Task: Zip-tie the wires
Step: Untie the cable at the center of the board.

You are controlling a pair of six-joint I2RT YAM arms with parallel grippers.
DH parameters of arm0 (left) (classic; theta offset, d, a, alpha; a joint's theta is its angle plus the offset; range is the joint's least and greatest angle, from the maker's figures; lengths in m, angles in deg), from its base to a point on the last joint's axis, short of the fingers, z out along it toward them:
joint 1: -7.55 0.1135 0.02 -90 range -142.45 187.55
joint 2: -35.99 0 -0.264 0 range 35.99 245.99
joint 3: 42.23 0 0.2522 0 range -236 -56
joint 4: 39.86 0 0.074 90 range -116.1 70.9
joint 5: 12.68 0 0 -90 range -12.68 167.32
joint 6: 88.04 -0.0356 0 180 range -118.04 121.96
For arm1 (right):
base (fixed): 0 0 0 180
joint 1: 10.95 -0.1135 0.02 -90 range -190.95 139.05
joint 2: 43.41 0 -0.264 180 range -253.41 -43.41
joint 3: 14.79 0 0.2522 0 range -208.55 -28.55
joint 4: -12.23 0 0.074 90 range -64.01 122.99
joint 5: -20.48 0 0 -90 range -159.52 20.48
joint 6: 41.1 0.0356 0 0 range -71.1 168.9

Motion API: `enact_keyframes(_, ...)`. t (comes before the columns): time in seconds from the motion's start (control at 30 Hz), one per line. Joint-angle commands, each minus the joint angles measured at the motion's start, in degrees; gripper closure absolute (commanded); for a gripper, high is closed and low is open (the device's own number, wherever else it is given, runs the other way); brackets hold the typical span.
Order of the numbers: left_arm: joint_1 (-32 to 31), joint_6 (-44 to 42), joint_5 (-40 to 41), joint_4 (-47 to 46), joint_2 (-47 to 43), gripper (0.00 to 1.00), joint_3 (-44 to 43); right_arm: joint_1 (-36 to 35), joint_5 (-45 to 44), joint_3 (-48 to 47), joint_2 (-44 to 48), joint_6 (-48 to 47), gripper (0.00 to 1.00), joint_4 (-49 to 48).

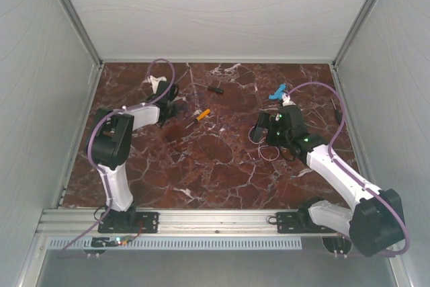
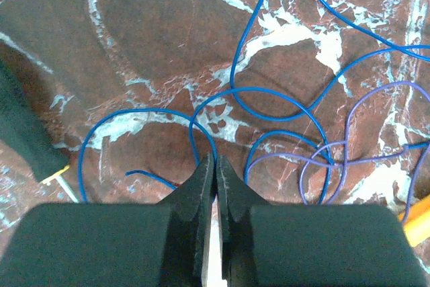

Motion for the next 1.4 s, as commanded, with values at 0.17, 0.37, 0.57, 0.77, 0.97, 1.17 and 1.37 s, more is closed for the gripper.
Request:
enact_keyframes(0.17, 0.0, -1.6, 0.6, -1.6, -15.8, 1.0, 1.8, 0.6, 0.6, 1.2, 0.9, -1.4, 0.03, -2.8)
enact_keyframes(0.37, -0.1, -2.2, -1.7, 0.4, -25.6, 1.0, 1.8, 0.6, 1.5, 2.5, 3.1, -2.5, 0.03, -5.3)
enact_keyframes(0.57, 0.0, -3.8, -11.1, 3.0, -34.3, 1.0, 0.1, 0.6, 4.0, 5.8, 7.8, -3.5, 0.03, -10.4)
enact_keyframes(0.77, -0.1, -3.2, -23.1, 7.2, -40.1, 1.0, -2.2, 0.6, 10.0, 9.6, 13.1, -4.0, 0.03, -17.7)
enact_keyframes(0.97, -0.3, -3.0, -32.1, 14.2, -42.7, 1.0, -4.4, -0.7, 16.6, 11.5, 17.1, -3.5, 0.03, -25.4)
enact_keyframes(1.17, -0.8, -3.9, -42.4, 16.1, -46.3, 1.0, -2.3, -7.1, 16.0, 10.4, 17.4, -4.4, 0.03, -31.0)
enact_keyframes(1.37, -0.8, -6.6, -54.3, 15.4, -48.2, 1.0, 0.5, -17.1, 11.6, 5.6, 12.4, -9.4, 0.02, -32.7)
